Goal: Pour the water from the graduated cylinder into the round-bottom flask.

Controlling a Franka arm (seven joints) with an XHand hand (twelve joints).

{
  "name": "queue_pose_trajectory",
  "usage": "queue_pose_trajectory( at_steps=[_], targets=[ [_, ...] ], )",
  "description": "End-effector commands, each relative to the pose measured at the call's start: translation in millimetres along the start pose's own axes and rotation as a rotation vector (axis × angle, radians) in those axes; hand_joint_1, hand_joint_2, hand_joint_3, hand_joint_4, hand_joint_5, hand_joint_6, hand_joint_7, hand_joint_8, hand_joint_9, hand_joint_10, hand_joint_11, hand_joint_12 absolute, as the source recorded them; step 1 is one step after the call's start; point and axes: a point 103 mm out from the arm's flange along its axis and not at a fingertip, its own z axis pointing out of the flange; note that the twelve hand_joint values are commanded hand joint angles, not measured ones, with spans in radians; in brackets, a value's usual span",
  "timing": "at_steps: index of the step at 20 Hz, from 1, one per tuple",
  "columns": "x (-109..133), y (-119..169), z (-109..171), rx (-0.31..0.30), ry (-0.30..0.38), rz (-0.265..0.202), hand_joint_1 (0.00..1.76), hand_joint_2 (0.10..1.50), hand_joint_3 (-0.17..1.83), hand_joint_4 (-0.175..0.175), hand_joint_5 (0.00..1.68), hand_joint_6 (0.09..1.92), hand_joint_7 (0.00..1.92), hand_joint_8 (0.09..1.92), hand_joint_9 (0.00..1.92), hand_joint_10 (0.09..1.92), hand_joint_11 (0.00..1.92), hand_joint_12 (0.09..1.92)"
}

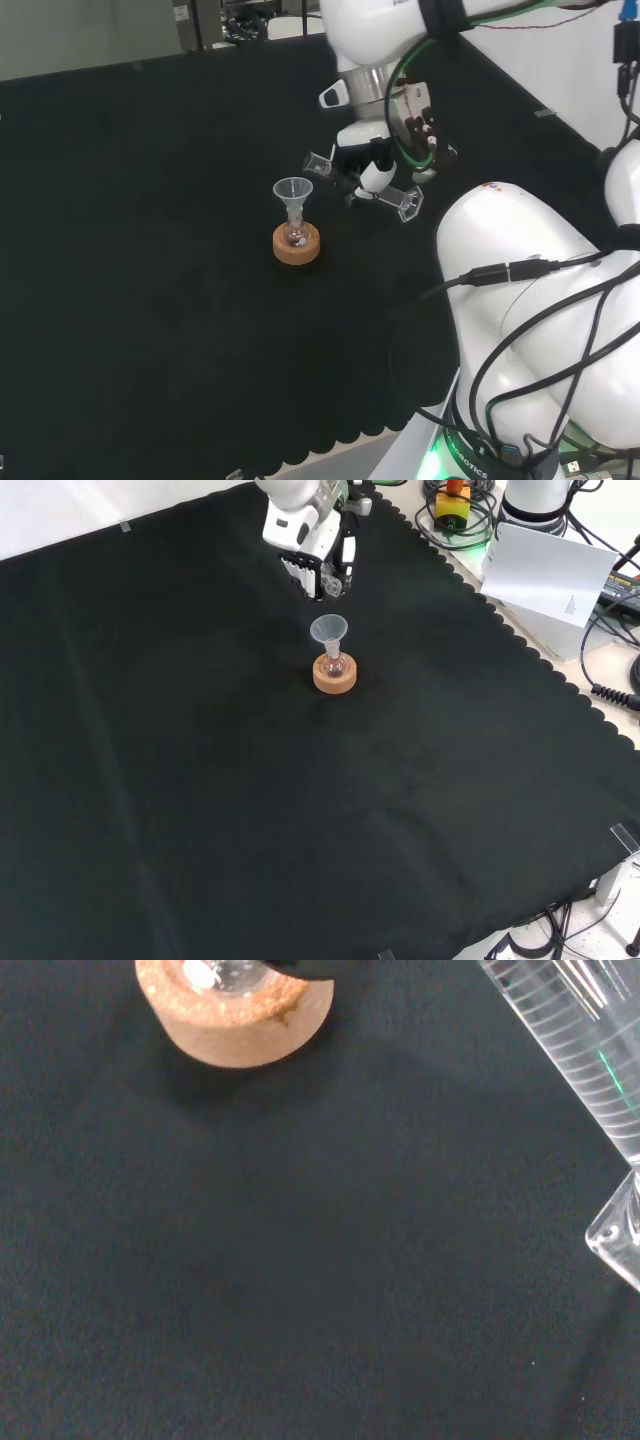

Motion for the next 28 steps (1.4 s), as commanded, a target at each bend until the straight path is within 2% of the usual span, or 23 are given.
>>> queue_pose_trajectory(
  at_steps=[1, 9, 17, 28],
  targets=[
    [-1, -1, -2, 0.08, -0.054, 0.032, 1.12, 1.13, 0.0, -0.077, 0.97, 1.02, 1.22, 0.41, 1.51, 0.09, 1.39, 0.72],
    [2, 3, -5, 0.14, -0.085, 0.057, 1.12, 1.13, 0.0, -0.075, 0.97, 1.02, 1.22, 0.41, 1.51, 0.09, 1.39, 0.72],
    [7, 6, -14, 0.174, -0.133, 0.076, 1.12, 1.13, 0.0, -0.074, 0.97, 1.02, 1.23, 0.41, 1.52, 0.09, 1.39, 0.72],
    [11, 6, -27, 0.224, -0.205, 0.125, 1.12, 1.12, 0.0, -0.075, 0.97, 1.02, 1.24, 0.4, 1.52, 0.09, 1.39, 0.72]
  ],
)
